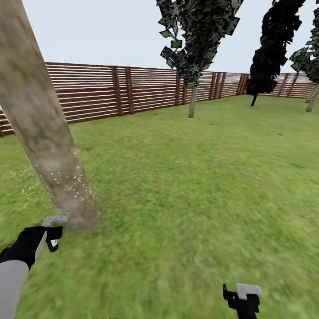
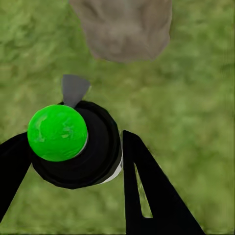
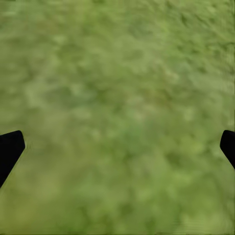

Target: In the garden, pick up the pesticide atomizer on the floor and spray pesticide onto both trees until each tree trunk is fully covered.

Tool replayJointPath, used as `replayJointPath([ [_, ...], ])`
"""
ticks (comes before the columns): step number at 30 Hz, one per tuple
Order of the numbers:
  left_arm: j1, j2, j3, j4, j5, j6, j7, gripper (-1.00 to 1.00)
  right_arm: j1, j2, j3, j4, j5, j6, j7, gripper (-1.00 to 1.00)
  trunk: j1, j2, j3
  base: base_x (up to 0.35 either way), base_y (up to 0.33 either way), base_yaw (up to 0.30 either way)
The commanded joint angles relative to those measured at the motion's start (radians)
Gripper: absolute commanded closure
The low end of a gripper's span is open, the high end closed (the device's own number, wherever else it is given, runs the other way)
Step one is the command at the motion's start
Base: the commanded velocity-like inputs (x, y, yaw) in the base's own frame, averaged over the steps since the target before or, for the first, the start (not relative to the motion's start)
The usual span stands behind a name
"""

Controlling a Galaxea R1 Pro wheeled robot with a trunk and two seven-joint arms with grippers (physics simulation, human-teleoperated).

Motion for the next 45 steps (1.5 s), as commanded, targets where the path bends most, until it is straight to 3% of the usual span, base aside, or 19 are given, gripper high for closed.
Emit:
replayJointPath([
  [1, 0.016, 0.008, 0.010, -0.001, 0.004, -0.006, 0.000, 1.00, 0.000, 0.000, 0.000, 0.000, 0.000, 0.000, 0.000, -1.00, 0.000, 0.000, 0.000, 0.006, 0.000, 0.270],
  [3, 0.033, 0.015, 0.016, 0.000, 0.001, -0.049, 0.000, 1.00, 0.000, 0.000, 0.000, 0.000, 0.001, 0.000, 0.000, -1.00, 0.000, 0.000, 0.000, 0.002, 0.000, 0.107],
  [7, 0.035, 0.003, 0.014, -0.008, 0.005, -0.055, 0.003, 1.00, 0.000, 0.000, 0.000, 0.000, 0.000, 0.000, 0.000, -1.00, 0.000, 0.000, 0.000, 0.000, 0.000, 0.005],
  [10, 0.027, -0.020, 0.011, -0.017, 0.005, -0.049, 0.007, 1.00, 0.000, 0.000, 0.001, 0.000, 0.001, 0.000, 0.000, -1.00, 0.000, 0.000, 0.000, 0.000, 0.000, 0.092],
  [13, 0.020, -0.056, 0.009, -0.017, 0.004, -0.047, 0.073, 1.00, 0.000, 0.000, 0.000, 0.000, 0.000, 0.000, 0.000, -1.00, 0.000, 0.000, 0.000, 0.000, 0.000, 0.215],
  [18, 0.029, -0.026, 0.010, -0.017, 0.008, -0.050, 0.078, 1.00, 0.000, 0.000, 0.000, 0.000, 0.000, 0.000, 0.000, -1.00, 0.000, 0.000, 0.000, 0.004, 0.000, 0.023],
  [29, 0.030, -0.042, 0.009, -0.017, 0.006, -0.054, 0.080, 1.00, 0.000, 0.000, 0.000, 0.000, 0.000, 0.000, 0.000, -1.00, 0.000, 0.000, 0.000, 0.248, -0.102, 0.088],
  [45, 0.029, -0.043, 0.009, -0.018, 0.006, -0.054, 0.086, 1.00, 0.000, 0.000, 0.000, 0.000, 0.000, 0.000, 0.000, -1.00, 0.000, 0.000, 0.000, 0.024, -0.258, 0.124],
])
